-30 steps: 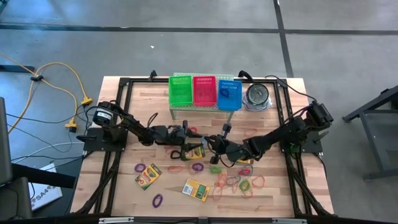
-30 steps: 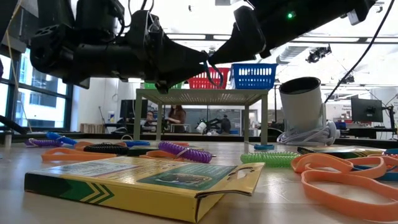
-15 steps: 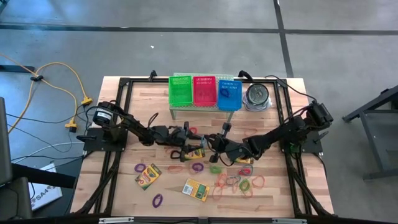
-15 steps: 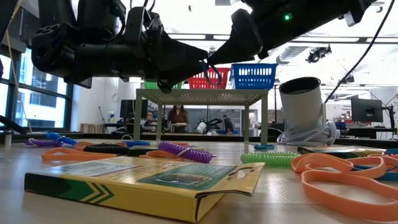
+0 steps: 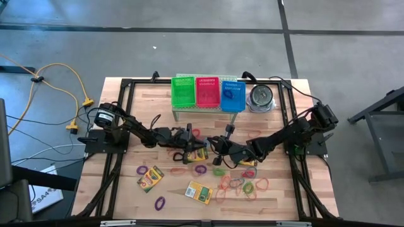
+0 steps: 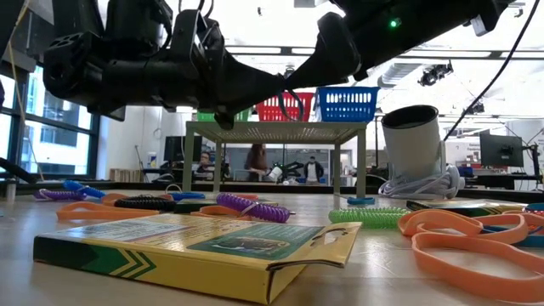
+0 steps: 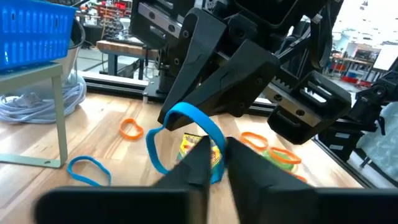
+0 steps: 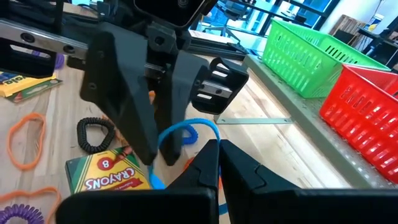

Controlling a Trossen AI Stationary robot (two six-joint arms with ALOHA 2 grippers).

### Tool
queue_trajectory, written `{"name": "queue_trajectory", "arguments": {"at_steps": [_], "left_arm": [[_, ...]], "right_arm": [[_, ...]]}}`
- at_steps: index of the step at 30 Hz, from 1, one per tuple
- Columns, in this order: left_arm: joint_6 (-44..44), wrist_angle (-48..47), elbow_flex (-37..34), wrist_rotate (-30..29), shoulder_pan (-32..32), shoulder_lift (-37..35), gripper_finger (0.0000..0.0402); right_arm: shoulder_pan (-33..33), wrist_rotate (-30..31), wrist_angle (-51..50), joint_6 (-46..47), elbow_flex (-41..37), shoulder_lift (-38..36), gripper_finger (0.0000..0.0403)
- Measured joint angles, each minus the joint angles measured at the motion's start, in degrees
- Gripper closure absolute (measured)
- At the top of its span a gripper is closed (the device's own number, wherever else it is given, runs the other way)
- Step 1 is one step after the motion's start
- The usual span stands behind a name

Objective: Pick & Place Office Desk Supplies
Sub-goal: Put the blue rubber band into the green bin on the shelf

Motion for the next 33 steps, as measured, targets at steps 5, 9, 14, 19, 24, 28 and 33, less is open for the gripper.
{"name": "queue_trajectory", "arguments": {"at_steps": [5, 9, 14, 19, 24, 28, 33], "left_arm": [[-0.26, -0.09, 0.00, -0.06, 0.00, 0.00, 0.0399], [-0.47, -0.11, 0.00, -0.19, 0.00, 0.00, 0.0400], [-0.62, -0.54, 0.00, 0.02, 0.00, 0.00, 0.0400], [-1.33, -1.00, 0.00, 0.24, 0.00, 0.02, 0.0400], [-1.49, -2.29, 0.00, 1.72, -0.13, 0.02, 0.0401], [-2.70, -4.03, 0.00, 7.25, 0.45, -0.10, 0.0401], [-4.80, -4.76, 0.00, 9.43, 1.90, -0.13, 0.0401]], "right_arm": [[0.09, -0.76, -0.18, 0.01, 0.00, 0.00, 0.0401], [0.34, -1.51, -0.19, -0.19, 0.00, 0.00, 0.0393], [1.62, -0.80, -0.61, -0.17, 0.00, 0.00, 0.0347], [3.61, 2.01, -0.59, -1.39, 0.00, 0.00, 0.0266], [6.15, 5.52, -1.13, -1.51, 0.00, -0.87, 0.0186], [8.85, 8.76, -2.46, -2.29, 0.00, -1.81, 0.0150], [12.45, 15.88, -2.81, -4.28, 0.00, -2.27, 0.0143]]}}
